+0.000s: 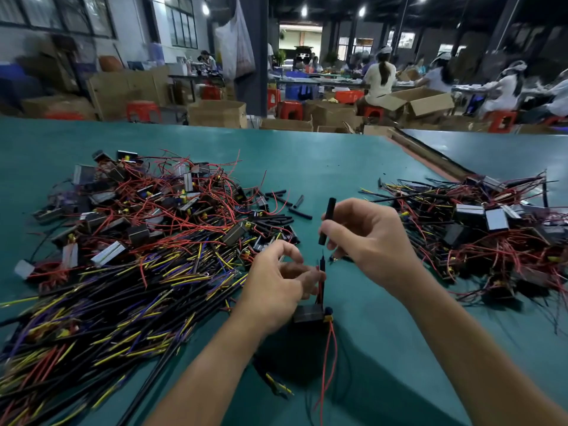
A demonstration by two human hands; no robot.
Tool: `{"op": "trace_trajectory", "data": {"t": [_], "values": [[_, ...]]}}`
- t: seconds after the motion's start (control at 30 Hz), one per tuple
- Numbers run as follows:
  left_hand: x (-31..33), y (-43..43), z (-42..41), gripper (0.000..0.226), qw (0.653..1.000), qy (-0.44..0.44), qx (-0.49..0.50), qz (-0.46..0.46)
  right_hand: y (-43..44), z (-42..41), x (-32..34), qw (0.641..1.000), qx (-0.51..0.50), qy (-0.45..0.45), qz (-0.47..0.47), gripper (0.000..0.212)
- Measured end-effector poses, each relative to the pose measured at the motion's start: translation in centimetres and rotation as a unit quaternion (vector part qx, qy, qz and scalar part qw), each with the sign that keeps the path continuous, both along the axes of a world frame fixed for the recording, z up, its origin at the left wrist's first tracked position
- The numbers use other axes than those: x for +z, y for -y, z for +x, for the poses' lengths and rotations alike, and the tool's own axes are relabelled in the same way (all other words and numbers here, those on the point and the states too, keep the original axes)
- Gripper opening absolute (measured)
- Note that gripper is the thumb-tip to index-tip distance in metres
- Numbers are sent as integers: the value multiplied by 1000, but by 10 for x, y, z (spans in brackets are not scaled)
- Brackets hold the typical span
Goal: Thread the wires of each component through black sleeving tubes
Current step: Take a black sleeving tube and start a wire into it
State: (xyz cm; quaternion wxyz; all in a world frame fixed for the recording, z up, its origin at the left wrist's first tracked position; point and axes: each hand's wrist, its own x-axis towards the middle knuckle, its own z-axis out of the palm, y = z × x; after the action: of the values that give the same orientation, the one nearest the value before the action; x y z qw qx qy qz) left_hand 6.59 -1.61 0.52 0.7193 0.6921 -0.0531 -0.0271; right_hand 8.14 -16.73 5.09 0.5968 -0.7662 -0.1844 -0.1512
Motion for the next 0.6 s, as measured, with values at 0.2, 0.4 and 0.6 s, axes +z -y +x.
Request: {"op": "trace_trajectory", "data": {"t": [0.2, 0.4, 0.6], "values": [[-1, 1, 2, 20, 998, 44, 8, 49, 6, 2, -10, 996, -10, -8, -91, 9], [-3, 2, 3, 32, 996, 54, 10, 75, 6, 4, -14, 995, 6, -21, -98, 13], [-2, 3, 1, 24, 996, 50, 11, 67, 9, 6, -17, 990, -3, -4, -140, 18]]}}
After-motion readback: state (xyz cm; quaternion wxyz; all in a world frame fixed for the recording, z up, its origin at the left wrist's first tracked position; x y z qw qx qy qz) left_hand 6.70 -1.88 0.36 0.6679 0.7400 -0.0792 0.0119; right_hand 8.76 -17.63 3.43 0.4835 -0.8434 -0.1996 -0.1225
